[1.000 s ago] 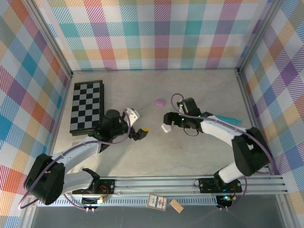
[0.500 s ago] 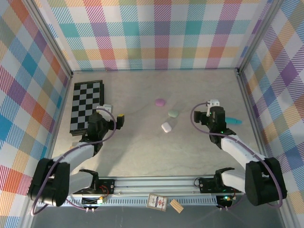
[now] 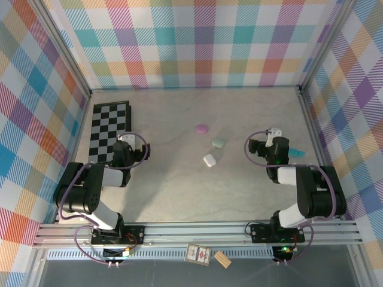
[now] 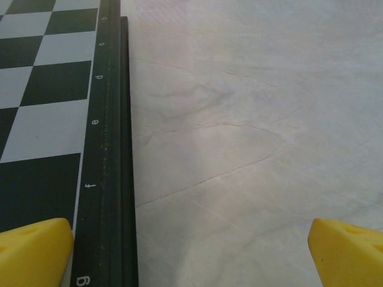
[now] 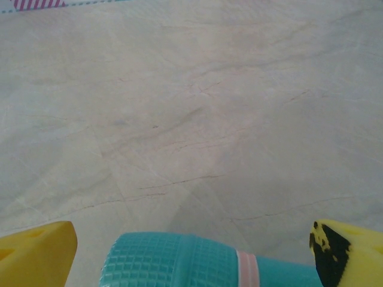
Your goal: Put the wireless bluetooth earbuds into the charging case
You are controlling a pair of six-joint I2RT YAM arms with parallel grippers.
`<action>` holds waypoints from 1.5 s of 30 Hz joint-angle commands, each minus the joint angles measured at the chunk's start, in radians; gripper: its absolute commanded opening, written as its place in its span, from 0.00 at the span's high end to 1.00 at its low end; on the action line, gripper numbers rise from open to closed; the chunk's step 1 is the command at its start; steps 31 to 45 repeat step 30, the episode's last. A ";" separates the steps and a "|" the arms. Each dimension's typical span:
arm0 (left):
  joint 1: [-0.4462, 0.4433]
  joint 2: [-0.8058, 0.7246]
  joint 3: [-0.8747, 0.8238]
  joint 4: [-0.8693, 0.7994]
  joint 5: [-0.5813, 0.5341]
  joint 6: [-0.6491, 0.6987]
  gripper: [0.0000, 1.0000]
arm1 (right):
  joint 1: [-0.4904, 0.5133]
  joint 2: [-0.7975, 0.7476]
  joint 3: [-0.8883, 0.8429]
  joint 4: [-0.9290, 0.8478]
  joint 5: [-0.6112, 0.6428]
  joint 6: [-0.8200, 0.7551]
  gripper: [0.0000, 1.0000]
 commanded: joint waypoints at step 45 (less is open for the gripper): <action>0.021 0.015 0.042 0.023 -0.003 -0.048 0.00 | -0.007 0.025 0.014 0.096 -0.043 -0.017 0.01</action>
